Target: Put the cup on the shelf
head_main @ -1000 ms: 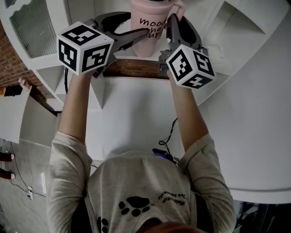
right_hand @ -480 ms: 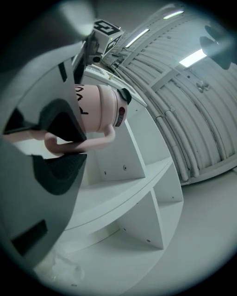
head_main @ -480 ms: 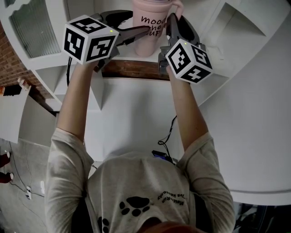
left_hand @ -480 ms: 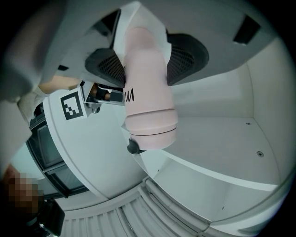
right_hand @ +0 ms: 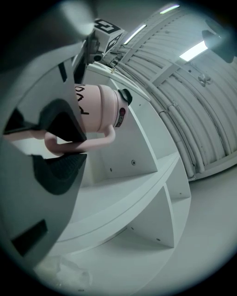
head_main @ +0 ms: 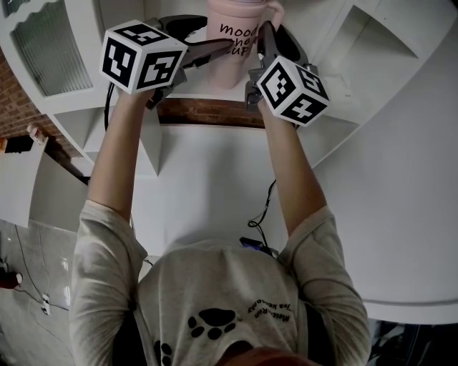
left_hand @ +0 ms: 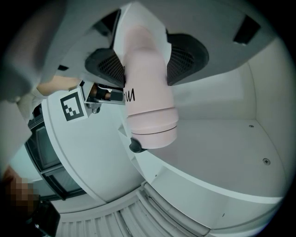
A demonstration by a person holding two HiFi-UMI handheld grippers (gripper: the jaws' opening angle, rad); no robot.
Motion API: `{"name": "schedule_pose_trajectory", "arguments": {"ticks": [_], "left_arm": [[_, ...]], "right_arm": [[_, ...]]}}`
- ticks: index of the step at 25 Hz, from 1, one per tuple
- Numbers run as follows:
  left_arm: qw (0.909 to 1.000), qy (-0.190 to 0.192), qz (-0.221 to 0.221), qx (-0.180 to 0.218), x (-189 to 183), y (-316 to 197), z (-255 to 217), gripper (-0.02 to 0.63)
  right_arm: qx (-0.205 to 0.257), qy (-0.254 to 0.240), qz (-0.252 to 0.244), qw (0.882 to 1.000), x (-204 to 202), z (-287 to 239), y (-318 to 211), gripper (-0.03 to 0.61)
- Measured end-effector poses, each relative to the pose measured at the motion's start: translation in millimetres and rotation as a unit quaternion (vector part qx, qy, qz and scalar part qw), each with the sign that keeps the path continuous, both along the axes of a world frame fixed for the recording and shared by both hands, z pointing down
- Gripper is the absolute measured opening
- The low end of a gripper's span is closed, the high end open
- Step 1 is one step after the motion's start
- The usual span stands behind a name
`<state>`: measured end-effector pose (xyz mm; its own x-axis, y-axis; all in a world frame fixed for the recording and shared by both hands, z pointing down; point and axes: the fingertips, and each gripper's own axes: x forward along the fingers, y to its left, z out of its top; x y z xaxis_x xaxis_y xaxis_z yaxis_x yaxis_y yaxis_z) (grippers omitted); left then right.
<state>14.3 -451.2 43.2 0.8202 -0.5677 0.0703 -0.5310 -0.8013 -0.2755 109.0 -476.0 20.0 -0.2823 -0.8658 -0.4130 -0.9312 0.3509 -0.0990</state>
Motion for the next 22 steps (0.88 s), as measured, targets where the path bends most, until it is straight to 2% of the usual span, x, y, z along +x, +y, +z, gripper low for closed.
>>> {"name": "schedule_pose_trajectory", "arguments": {"ticks": [22], "left_arm": [[0.9982,0.05,0.015,-0.029,1.1,-23.7,-0.3,0.298]], "right_arm": [[-0.03,0.023,0.011,0.999,2.8,6.7,-28.9,0.081]]}}
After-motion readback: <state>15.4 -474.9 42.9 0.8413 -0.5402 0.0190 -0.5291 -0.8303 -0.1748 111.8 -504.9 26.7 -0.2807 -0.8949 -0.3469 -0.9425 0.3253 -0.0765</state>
